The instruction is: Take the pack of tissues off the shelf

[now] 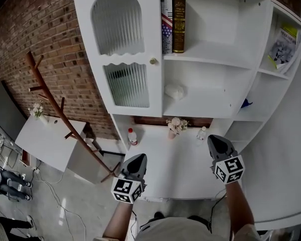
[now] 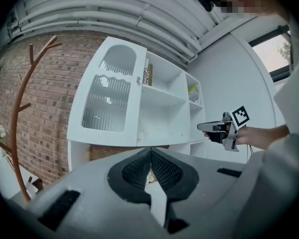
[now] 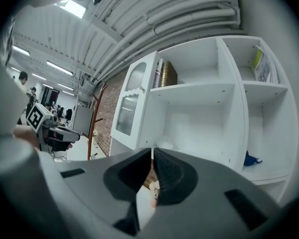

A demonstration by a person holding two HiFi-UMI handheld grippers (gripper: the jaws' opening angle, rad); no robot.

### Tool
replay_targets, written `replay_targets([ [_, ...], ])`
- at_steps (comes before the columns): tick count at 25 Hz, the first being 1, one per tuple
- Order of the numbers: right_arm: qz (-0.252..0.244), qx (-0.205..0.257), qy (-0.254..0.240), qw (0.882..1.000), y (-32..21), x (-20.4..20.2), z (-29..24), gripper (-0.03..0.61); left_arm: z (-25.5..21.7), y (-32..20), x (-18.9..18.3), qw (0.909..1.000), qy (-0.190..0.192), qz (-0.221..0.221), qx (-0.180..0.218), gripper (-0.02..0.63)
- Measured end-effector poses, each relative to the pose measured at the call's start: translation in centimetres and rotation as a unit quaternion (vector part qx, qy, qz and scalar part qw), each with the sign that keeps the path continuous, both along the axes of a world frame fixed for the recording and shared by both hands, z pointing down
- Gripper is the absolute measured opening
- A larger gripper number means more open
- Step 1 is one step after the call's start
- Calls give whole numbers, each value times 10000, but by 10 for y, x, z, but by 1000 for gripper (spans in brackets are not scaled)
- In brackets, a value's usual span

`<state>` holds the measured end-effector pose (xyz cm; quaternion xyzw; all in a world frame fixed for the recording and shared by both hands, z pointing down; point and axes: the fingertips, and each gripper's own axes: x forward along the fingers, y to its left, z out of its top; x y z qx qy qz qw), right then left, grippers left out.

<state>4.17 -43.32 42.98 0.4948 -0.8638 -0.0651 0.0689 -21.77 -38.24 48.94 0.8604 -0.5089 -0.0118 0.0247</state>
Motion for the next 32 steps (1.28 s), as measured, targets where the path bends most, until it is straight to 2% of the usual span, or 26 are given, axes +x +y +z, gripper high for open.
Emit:
replay_targets([
  [7,91,-135,57,9999,-25,-19,-14,34,-12,-11,-9,9998,47,169,117,26],
  [15,-134,-138,617,9979,-62,-40,-24,34,-14,-15,-7,9998,126,72,98,26],
  [23,-564,-236,1119,9918,-119,-61,-32,34,-15,-18,-9,9994,116,-325,52,26],
  [32,-811,-363,1665,9820,-196,-81,-34,37,-17,-28,-6,9976,29,-684,36,26],
])
